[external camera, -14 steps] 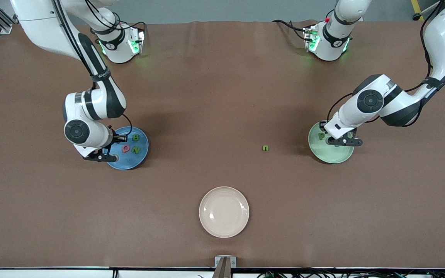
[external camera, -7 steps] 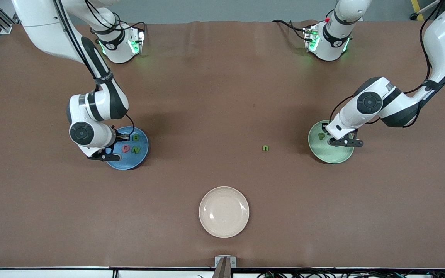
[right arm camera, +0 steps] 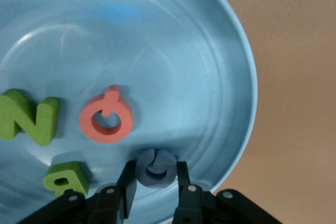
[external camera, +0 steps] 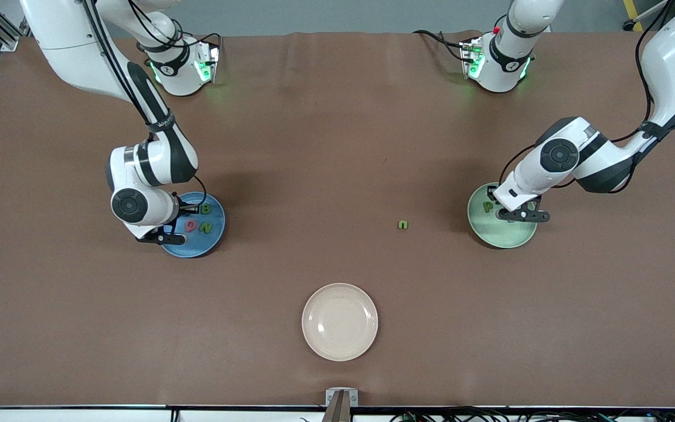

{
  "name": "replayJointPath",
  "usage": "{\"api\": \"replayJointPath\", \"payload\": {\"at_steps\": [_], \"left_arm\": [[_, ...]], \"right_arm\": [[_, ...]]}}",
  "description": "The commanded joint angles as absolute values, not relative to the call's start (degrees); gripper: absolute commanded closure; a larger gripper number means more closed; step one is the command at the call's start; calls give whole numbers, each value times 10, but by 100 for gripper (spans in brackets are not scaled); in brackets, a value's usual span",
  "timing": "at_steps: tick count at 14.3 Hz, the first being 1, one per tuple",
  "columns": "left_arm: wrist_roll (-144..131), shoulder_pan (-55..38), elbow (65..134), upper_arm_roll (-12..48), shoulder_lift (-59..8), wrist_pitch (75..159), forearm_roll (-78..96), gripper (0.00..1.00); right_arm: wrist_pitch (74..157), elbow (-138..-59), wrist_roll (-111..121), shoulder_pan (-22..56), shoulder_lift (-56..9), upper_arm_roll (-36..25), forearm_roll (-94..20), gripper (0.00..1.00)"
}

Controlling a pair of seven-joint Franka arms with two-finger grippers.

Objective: Sort uppercase to blue plate, lowercase to green plate
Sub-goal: 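Move the blue G and blue x to the blue and green plates, then grasp the green u with the left gripper while the right gripper withdraws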

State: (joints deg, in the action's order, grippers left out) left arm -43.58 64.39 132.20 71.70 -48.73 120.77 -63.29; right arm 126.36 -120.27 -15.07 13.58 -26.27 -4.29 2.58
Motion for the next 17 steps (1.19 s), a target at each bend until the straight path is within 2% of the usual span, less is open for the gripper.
{"api": "replayJointPath", "payload": {"at_steps": [1, 6, 10, 14, 17], "left_arm": [[-405, 653, 1324, 722, -475, 1216, -642, 1], [-438, 638, 1302, 751, -477, 1214, -635, 1], [-525, 552, 1260, 748, -479, 1214, -627, 1], [-584, 443, 1203, 727, -480, 1214, -585, 1], [-614, 327, 1139, 670, -482, 1216, -565, 1]], "right_arm": [[1253, -1194, -150, 133, -263, -37, 24, 0], [1075, -1066, -154, 137, -262, -34, 22, 0], [978, -969, -152, 145, -259, -34, 22, 0], [964, -929, -140, 131, -243, -36, 23, 0], [963, -925, -51, 89, -208, -37, 22, 0]]}}
